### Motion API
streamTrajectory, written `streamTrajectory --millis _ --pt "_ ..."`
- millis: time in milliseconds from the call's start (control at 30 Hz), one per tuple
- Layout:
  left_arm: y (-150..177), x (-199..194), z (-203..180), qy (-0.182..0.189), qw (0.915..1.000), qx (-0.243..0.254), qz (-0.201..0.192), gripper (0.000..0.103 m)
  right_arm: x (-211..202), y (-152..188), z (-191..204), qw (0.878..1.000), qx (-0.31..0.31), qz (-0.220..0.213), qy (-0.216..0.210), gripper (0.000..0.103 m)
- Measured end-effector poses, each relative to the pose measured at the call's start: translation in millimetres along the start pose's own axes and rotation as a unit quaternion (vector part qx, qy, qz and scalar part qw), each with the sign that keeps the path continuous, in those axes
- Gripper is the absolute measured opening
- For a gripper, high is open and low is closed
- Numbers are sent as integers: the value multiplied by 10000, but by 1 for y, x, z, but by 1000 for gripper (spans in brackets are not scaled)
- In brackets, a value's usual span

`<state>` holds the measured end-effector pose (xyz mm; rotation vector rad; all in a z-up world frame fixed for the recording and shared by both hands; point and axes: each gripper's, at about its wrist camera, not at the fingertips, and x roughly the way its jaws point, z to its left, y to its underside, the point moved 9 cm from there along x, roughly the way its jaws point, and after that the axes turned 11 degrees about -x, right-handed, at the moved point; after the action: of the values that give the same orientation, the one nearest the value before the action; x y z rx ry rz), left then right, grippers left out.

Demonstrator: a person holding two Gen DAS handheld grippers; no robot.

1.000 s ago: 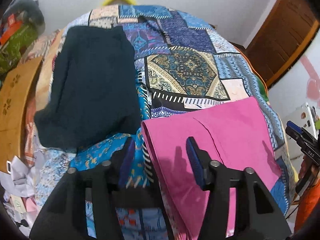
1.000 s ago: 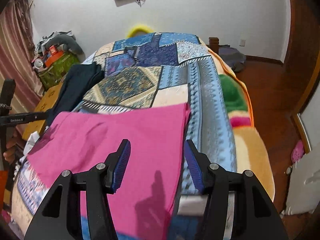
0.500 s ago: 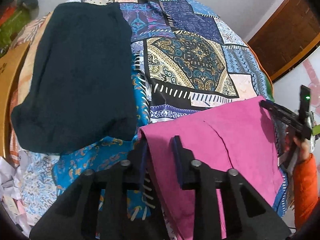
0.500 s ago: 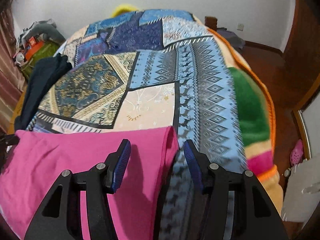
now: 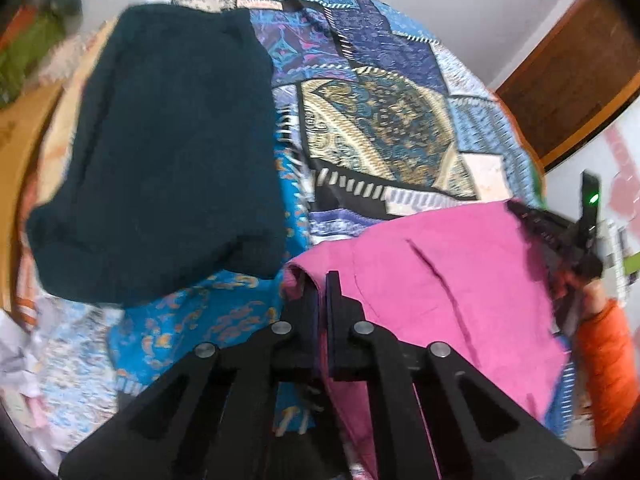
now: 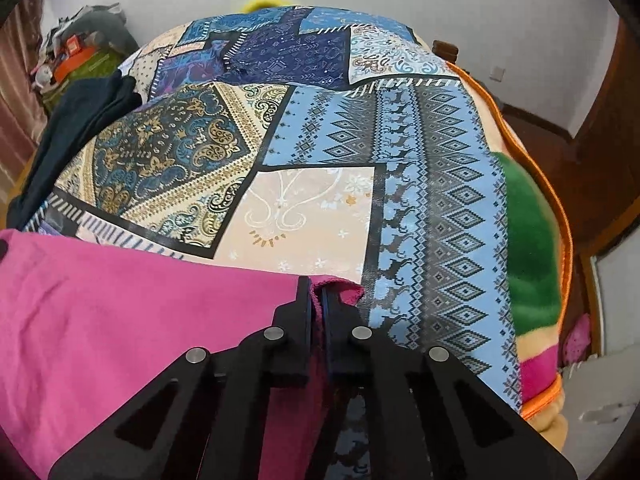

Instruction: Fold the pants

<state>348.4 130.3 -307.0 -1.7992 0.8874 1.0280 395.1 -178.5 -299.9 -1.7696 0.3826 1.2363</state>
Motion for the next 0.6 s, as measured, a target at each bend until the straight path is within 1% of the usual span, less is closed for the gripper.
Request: streamTrajectory --millis 133,200,267,333,367,400,500,567,600 --pt "4 2 2 -330 9992 196 -92 4 6 -2 2 9994 -162 77 280 3" --pt "3 1 2 -364 9991 218 -91 5 5 -3 2 9991 -210 93 354 3" --pt "2 -4 2 -381 9989 257 -90 5 2 -4 0 9992 -162 99 340 4" --pt "0 -12 0 -383 9988 278 -144 7 -5 -5 -3 9993 -46 92 349 9" --pt "-1 -18 0 -414 9984 313 -215 8 -9 -6 -5 9992 -3 89 397 15" --pt "-2 -23 -1 -454 9980 350 -275 9 -18 -9 -6 9991 17 26 433 23" --pt "-7 -39 -8 -556 9960 484 -510 14 -45 -20 4 9989 -51 -345 318 35" --pt "-10 -50 -16 -540 9948 564 -653 20 -63 -28 17 9982 -107 -567 145 39" --pt "-11 -55 -20 -511 9943 605 -707 29 -71 -30 24 9978 -124 -649 40 42"
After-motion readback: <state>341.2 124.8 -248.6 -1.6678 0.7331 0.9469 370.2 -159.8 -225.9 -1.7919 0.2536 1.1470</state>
